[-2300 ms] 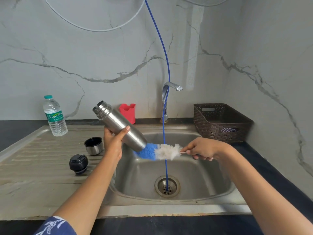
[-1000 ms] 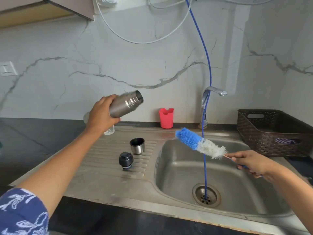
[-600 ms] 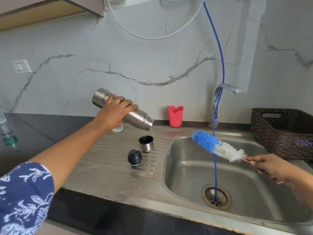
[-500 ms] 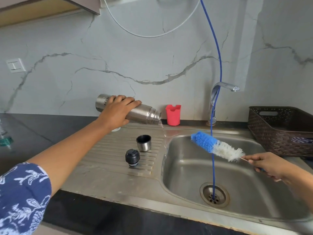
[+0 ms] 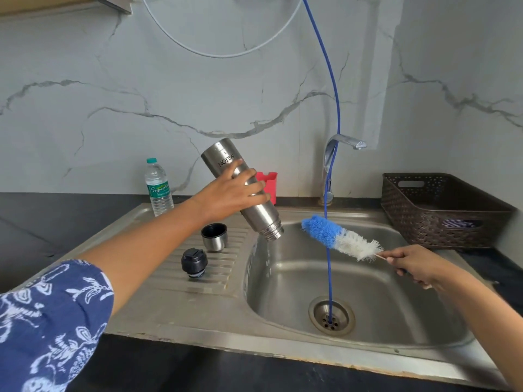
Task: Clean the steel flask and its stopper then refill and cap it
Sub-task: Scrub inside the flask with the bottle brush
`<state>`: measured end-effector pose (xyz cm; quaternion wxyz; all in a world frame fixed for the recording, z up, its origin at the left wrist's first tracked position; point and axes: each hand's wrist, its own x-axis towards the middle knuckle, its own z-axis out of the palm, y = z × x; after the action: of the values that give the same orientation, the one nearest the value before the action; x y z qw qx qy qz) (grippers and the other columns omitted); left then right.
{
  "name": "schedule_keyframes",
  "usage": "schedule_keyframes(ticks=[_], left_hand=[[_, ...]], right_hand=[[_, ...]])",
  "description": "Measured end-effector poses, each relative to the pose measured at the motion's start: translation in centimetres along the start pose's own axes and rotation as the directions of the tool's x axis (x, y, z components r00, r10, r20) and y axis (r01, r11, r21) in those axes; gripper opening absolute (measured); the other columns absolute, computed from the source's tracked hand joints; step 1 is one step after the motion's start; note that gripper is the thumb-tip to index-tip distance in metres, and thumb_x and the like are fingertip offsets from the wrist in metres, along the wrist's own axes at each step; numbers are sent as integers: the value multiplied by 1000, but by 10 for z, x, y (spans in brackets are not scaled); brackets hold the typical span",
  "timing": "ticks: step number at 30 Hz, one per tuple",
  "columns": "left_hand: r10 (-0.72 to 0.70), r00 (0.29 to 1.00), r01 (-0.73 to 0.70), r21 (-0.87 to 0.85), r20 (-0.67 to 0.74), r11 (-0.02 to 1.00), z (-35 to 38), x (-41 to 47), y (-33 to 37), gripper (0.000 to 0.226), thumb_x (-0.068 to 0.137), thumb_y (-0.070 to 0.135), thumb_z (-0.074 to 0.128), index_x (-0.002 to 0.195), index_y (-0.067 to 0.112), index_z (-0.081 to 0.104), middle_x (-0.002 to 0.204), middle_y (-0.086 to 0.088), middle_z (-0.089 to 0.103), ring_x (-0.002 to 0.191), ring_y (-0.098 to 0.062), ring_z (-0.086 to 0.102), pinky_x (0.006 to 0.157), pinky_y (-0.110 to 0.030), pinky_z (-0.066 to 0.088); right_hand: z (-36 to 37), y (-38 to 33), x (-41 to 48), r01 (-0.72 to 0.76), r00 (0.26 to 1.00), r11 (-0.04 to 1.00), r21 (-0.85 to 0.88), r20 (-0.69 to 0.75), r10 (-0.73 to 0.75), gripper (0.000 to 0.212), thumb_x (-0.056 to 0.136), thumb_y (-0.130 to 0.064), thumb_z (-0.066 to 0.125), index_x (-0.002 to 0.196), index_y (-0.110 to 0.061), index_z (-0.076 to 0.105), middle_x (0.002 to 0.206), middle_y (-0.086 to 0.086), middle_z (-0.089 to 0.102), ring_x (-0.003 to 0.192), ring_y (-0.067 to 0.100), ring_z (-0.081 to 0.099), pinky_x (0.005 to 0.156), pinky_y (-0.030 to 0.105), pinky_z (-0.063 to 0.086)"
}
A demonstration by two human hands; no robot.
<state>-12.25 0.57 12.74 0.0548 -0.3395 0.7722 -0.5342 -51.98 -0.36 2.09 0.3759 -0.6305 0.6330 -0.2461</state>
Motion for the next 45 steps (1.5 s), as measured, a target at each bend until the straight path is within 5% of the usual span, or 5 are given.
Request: schedule_keyframes(ticks=[18, 27, 33, 45], left_hand=[[83, 990, -68, 127, -115, 990, 9, -5, -9, 45, 78, 8, 63, 120, 24, 60, 117, -2, 64, 113, -28, 58, 106, -50, 26], [-137, 978, 127, 72, 158, 989, 5, -65, -63, 64, 59, 5, 85, 117, 19, 63, 116, -8, 64, 112, -33, 58, 104, -56, 32], [-84, 888, -36, 250, 451, 968, 17, -114, -76, 60, 69, 20, 81, 123, 30, 58, 121, 2, 62, 121, -26, 53, 111, -50, 21], [20, 897, -131, 223, 442, 966, 53, -138, -38, 43, 64, 13, 80, 102, 25, 66, 103, -2, 66, 110, -27, 59, 111, -49, 22]], right_hand=[[4, -1, -2, 2, 1000, 1000, -29, 20, -1, 27, 97, -6, 47, 108, -24, 63, 54, 2, 41, 28, 6, 22, 31, 11, 18], [6, 1, 1, 14, 999, 1000, -28, 34, -13, 28, 98, -5, 46, 113, -21, 64, 55, 4, 41, 29, 7, 22, 34, 10, 17], [10, 1, 1, 24, 998, 1000, 11, 54, -24, 28, 98, -6, 47, 116, -21, 63, 56, 4, 41, 32, 7, 21, 35, 9, 17], [78, -34, 1, -31, 986, 990, 135, 166, 8, 27, 100, -13, 44, 116, -27, 60, 61, 3, 43, 34, 7, 25, 36, 11, 17]])
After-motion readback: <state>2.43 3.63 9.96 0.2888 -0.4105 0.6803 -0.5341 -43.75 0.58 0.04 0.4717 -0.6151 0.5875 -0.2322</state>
